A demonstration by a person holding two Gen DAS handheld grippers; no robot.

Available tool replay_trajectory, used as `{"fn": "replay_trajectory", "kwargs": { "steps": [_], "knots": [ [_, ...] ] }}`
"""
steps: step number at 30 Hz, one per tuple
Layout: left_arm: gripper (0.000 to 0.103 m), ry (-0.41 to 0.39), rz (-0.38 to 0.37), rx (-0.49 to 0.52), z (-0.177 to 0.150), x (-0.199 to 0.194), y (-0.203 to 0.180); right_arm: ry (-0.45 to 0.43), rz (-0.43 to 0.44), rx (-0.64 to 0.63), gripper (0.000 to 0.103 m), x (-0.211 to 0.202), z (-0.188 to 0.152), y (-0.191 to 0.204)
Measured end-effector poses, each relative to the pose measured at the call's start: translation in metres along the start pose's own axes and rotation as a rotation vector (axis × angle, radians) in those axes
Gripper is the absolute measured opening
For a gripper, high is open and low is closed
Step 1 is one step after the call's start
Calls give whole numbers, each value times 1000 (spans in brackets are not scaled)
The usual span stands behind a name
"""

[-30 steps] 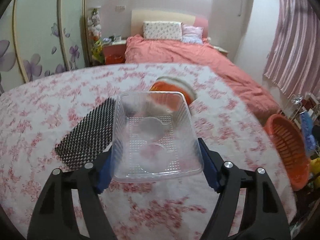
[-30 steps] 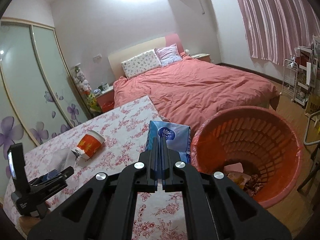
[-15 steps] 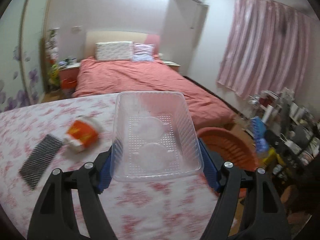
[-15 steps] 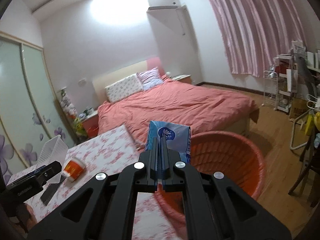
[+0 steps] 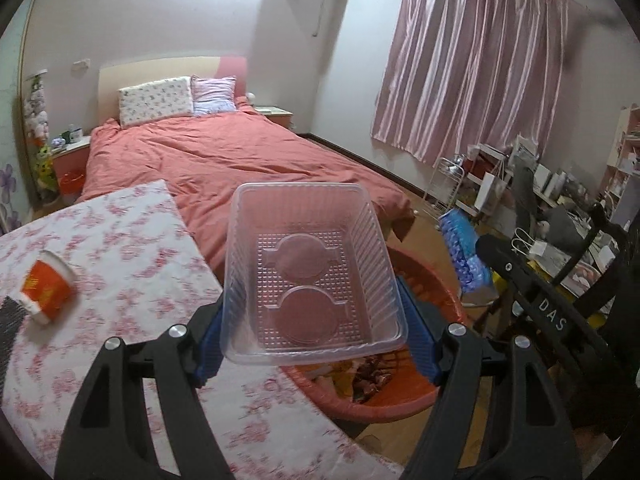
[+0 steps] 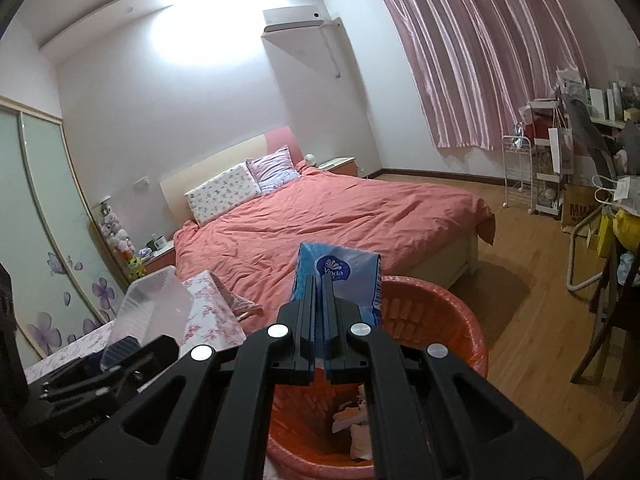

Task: Collect trash
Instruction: 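Carry the clear tray and tissue pack over the orange basket, then open both grippers over the orange basket to drop the tray and tissues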

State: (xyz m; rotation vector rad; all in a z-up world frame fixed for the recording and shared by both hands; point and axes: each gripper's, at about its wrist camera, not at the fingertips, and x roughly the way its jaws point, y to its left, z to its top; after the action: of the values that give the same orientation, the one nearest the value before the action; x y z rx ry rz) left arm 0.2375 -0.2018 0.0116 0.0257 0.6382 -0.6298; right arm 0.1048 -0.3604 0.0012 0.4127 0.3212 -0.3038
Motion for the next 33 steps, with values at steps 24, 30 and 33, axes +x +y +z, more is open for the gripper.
{"fn": "replay_trajectory", "kwargs": {
  "steps": [24, 30, 33],
  "knots": [
    [84, 129, 121, -19, -29, 25, 53, 57, -12, 13, 3, -10, -1, 4],
    [88, 97, 283, -87, -45, -38, 121, 71, 65, -51, 38, -19, -8, 50],
    [89, 87, 360, -150, -52, -68, 162, 91, 116, -96, 53, -20, -17, 86]
  ]
}}
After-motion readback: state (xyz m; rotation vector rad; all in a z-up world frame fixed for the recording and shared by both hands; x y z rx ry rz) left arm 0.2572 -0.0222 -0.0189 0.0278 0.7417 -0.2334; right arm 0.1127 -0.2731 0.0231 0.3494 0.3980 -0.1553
